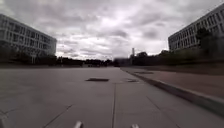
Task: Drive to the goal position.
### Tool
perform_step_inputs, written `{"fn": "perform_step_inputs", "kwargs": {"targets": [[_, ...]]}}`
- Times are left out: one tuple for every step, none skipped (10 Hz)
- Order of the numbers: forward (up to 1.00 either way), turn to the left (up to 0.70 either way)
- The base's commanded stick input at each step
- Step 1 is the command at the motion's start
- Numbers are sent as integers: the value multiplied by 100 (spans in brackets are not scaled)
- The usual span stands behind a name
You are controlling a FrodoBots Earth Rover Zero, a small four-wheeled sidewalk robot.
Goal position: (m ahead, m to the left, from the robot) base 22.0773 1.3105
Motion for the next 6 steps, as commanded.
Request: {"fn": "perform_step_inputs", "kwargs": {"targets": [[70,0],[70,0],[70,0],[70,0],[70,0],[70,0]]}}
